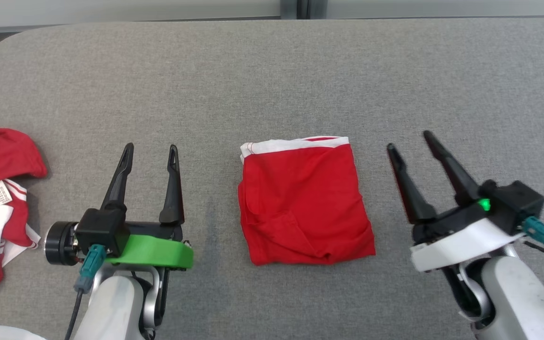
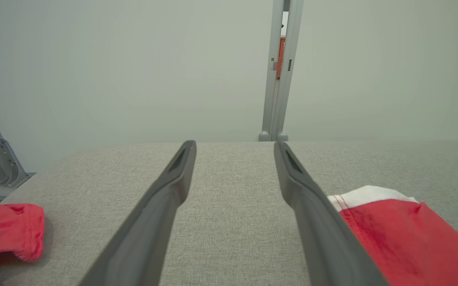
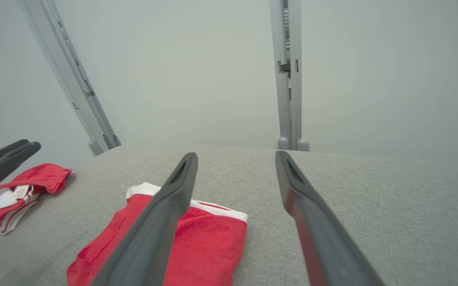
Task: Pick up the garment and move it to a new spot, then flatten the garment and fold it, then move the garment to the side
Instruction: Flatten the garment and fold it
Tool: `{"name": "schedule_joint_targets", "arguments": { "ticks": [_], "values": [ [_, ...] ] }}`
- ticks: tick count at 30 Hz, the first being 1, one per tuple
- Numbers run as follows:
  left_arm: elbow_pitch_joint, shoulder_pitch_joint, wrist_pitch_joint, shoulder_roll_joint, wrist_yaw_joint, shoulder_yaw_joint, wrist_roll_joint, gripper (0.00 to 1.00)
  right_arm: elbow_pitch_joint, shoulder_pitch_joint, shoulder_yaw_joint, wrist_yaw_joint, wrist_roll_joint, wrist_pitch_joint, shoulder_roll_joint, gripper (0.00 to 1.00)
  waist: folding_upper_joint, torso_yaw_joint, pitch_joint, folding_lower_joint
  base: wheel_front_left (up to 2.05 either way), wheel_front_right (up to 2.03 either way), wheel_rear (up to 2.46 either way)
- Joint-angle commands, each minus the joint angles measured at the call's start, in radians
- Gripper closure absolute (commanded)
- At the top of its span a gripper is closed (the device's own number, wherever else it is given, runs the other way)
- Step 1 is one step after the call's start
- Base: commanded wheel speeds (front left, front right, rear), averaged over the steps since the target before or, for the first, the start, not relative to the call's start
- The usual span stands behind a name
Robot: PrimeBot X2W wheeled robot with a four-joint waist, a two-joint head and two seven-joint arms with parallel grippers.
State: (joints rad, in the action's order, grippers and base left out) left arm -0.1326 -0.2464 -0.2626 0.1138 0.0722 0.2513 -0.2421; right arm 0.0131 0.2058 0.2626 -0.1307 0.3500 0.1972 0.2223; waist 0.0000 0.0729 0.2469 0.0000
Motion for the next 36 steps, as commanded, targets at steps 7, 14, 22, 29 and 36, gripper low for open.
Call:
{"name": "schedule_joint_targets", "arguments": {
  "ticks": [7,14,22,29,36],
  "values": [
    [0.01,0.041,0.003,0.031,0.017,-0.009,0.009,0.0,0.039,-0.116,-0.209,0.0,-0.058,-0.025,-0.006,0.0,0.0,-0.028,-0.026,0.0,0.0,0.0,0.0],
    [0.026,0.07,0.027,0.049,0.025,-0.003,0.009,0.0,0.072,-0.181,-0.262,0.0,-0.084,-0.052,-0.031,0.0,0.0,-0.044,-0.042,0.0,0.0,0.0,0.0],
    [0.041,0.077,0.039,0.055,0.03,0.005,0.004,0.0,0.085,-0.186,-0.269,0.0,-0.087,-0.054,-0.039,0.0,0.0,-0.047,-0.04,0.0,0.0,0.0,0.0],
    [0.044,0.07,0.038,0.058,0.034,0.01,0.001,0.0,0.09,-0.181,-0.27,0.0,-0.091,-0.061,-0.037,0.0,0.0,-0.04,-0.035,0.0,0.0,0.0,0.0],
    [0.049,0.044,0.033,0.055,0.031,0.019,0.001,0.0,0.062,-0.136,-0.144,0.0,-0.071,-0.092,-0.013,1.0,0.0,-0.016,-0.011,0.0,0.0,0.0,0.0]
  ]
}}
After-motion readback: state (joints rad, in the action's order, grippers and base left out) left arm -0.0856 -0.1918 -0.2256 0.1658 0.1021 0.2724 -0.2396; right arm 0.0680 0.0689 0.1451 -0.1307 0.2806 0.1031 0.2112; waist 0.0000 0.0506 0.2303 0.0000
